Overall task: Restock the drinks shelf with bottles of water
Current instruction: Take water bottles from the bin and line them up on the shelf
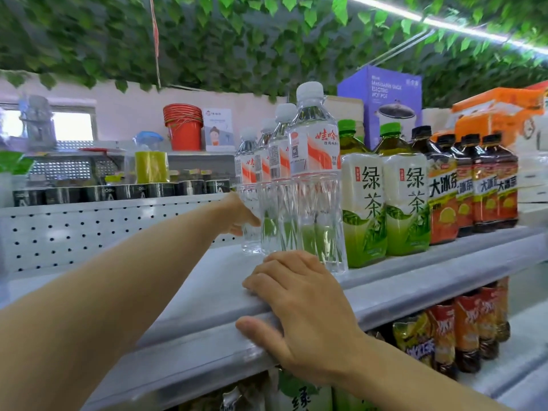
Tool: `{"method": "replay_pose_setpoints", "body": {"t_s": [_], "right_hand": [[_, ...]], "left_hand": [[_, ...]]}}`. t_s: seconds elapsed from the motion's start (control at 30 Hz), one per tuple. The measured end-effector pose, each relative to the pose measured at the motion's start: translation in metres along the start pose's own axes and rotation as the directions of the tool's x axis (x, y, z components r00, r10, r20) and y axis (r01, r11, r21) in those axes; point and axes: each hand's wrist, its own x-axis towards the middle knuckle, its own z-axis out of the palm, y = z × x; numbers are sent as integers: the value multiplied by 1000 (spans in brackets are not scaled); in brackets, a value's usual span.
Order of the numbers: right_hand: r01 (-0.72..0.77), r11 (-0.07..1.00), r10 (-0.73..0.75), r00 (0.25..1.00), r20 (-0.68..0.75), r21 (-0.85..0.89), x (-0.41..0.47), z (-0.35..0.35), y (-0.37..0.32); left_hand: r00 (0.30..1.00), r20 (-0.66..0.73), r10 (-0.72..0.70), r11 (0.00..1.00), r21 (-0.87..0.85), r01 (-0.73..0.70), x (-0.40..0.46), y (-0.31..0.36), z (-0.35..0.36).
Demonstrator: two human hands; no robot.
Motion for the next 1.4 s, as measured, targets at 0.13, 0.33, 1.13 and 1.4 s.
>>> {"method": "replay_pose_setpoints", "body": {"t_s": [0.13, 0.33, 1.13, 1.4], "right_hand": [[-1, 1000, 1, 1000, 19, -16, 1, 0, 0], [-4, 1000, 4, 1000, 15, 6, 0, -1, 0], [-1, 1000, 2, 1000, 27, -9, 0, 0, 1], [5, 1000, -5, 1000, 16, -22, 0, 2, 1]], "left_hand": [[1000, 3, -1, 1000, 6, 1, 6, -5, 0], [999, 50, 3, 1000, 19, -4, 7, -7, 0], [996, 36, 78, 994, 80, -81, 5, -7, 5], [995, 84, 46, 998, 35, -50, -3, -3, 8]]}}
